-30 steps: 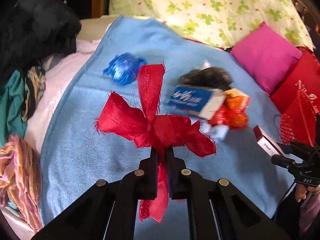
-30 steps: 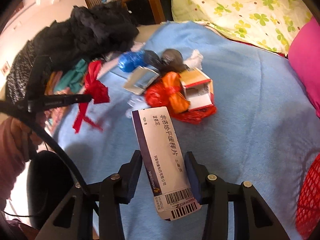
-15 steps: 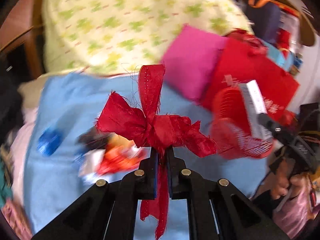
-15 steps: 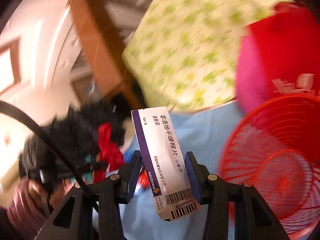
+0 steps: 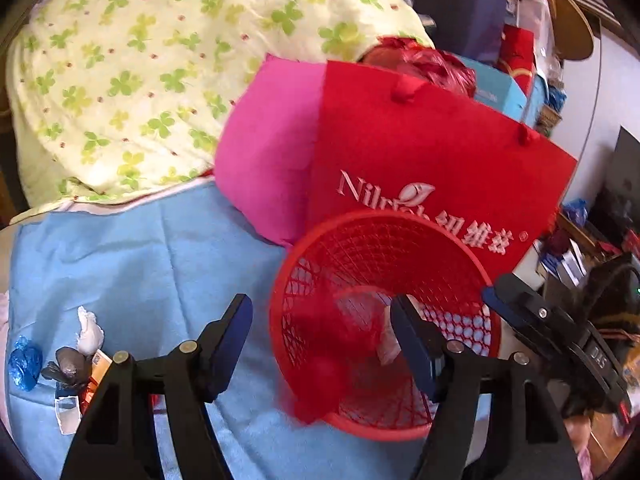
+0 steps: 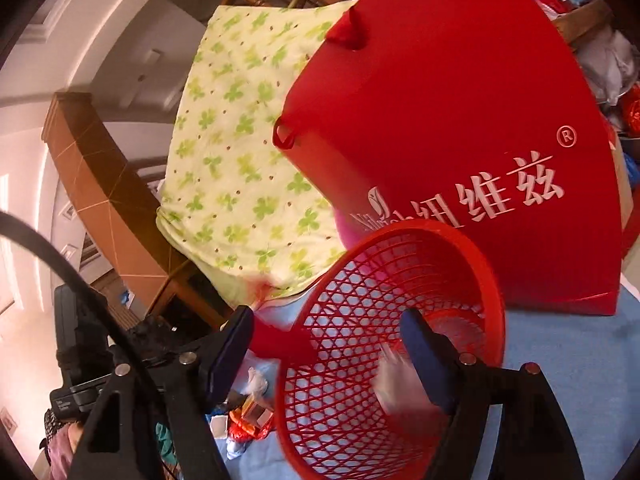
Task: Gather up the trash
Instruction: 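Carry both items to the red mesh basket and open both tools to drop them, then grasp a white paper scrap with the left tool while the right tool grasps the orange-white medicine box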
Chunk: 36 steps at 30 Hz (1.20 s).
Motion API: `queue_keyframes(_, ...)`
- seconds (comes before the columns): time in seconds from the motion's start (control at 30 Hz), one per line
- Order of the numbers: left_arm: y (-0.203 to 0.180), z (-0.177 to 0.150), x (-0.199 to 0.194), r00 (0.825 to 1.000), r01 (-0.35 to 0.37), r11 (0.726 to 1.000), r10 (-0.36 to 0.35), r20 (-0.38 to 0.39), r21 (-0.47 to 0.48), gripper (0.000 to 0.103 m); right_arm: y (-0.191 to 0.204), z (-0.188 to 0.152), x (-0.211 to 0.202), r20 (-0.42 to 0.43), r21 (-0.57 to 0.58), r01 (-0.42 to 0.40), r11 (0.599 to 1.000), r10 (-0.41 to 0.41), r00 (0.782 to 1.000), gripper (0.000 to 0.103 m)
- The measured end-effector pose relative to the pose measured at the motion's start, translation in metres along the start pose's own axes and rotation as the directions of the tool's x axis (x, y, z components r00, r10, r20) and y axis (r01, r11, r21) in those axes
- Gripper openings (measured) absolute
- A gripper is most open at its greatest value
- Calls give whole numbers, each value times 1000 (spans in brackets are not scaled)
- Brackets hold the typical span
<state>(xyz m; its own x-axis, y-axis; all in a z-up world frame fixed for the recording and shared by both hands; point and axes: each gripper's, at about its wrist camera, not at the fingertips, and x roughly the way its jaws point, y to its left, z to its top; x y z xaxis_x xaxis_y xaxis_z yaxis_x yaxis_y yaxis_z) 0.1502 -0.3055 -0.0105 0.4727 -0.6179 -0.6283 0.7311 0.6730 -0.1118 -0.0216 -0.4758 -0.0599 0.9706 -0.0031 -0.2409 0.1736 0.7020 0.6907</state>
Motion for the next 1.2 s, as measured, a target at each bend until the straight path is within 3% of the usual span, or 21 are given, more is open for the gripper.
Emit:
queue_keyframes(0.13, 19, -11, -14, 998, -56, 998, 57, 23, -15, 72, 8, -7, -11, 19, -50, -29, 998, 30, 999, 79)
queue_keyframes(0.27, 77, -31, -59, 985, -155, 983, 161, 61, -99, 72, 40, -19, -11, 15, -157, -108, 982, 112, 994, 79)
queue_keyframes(0.37, 124, -51, -95, 958, -260, 950, 276, 75, -173, 72, 66, -30, -5, -3, -218, -170, 961, 173, 985, 79)
queue_keyframes(0.47, 175, -80, -132, 913, -378, 892, 403, 59, -246, 72, 95, -47, 7, -55, -266, -245, 932, 239, 969, 79)
queue_keyframes(0.5, 194, -93, -144, 891, -426, 863, 452, 40, -273, 72, 102, -53, 12, -73, -278, -260, 925, 249, 966, 79)
queue_keyframes(0.6, 230, -125, -160, 853, -497, 805, 522, -10, -324, 72, 126, -74, 34, -145, -304, -292, 907, 260, 955, 79)
queue_keyframes(0.67, 246, -144, -161, 839, -523, 778, 543, -46, -348, 72, 136, -89, 50, -213, -289, -305, 908, 249, 945, 79)
queue_keyframes(0.8, 255, -178, -140, 845, -525, 778, 526, -102, -344, 72, 151, -119, 91, -312, -309, -247, 918, 147, 939, 79)
queue_keyframes(0.9, 252, -189, -116, 863, -499, 796, 492, -115, -343, 72, 152, -136, 123, -384, -310, -198, 930, 68, 921, 79)
queue_keyframes(1.0, 253, -192, -95, 878, -474, 811, 463, -120, -343, 72, 152, -154, 158, -444, -347, -142, 927, -29, 895, 79)
queue_keyframes(1.07, 255, -192, -80, 886, -460, 821, 451, -110, -338, 72, 151, -170, 185, -491, -378, -109, 919, -99, 865, 78)
queue_keyframes(1.2, 267, -189, -61, 897, -437, 829, 430, -101, -350, 72, 149, -190, 218, -543, -402, -85, 911, -163, 824, 78)
